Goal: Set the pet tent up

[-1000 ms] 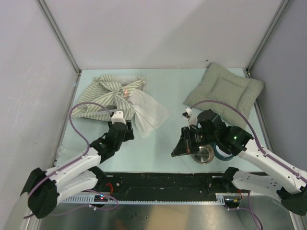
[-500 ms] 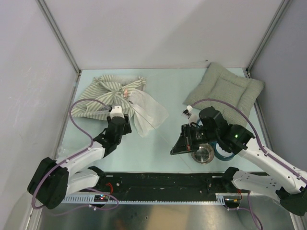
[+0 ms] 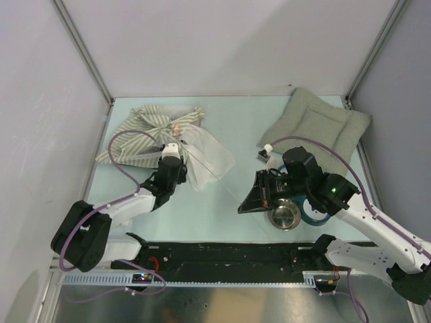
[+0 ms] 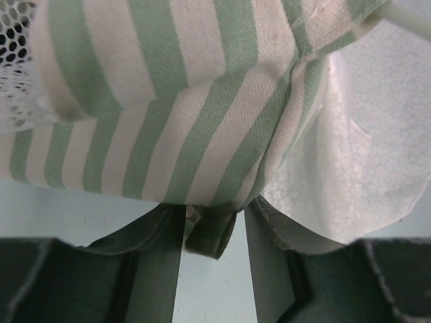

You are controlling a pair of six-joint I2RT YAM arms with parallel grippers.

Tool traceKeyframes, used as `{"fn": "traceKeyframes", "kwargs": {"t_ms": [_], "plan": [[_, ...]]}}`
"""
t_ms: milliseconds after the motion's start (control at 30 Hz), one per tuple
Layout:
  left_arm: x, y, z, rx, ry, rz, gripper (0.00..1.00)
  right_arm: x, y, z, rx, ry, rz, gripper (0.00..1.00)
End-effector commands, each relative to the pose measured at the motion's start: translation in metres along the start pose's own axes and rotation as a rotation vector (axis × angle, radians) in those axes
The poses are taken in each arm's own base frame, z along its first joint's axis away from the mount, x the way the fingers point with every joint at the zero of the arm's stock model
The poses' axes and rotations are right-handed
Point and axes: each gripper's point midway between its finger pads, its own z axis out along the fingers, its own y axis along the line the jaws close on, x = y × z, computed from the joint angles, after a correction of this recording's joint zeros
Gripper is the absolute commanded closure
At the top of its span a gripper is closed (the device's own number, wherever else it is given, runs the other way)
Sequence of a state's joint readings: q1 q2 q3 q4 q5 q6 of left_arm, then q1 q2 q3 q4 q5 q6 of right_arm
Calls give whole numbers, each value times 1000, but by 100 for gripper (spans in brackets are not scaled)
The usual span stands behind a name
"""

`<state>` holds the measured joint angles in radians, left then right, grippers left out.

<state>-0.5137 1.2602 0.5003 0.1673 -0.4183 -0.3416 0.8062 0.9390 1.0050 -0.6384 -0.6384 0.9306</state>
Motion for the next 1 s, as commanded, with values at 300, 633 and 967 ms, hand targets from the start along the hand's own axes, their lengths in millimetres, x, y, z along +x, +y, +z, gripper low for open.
{"fn": "traceKeyframes", "kwargs": {"t_ms": [300,633,967], "plan": [[-8,9,6,-80,-48,-79,44,-13,39,-13,-125,-39,-86,100],[0,14,0,-141,-61,-95,46,-17,38,-13,-121,-50,-87,100],[8,9,2,-129,-39,-103,62,-18,36,-15,-120,-55,-81,100]]}}
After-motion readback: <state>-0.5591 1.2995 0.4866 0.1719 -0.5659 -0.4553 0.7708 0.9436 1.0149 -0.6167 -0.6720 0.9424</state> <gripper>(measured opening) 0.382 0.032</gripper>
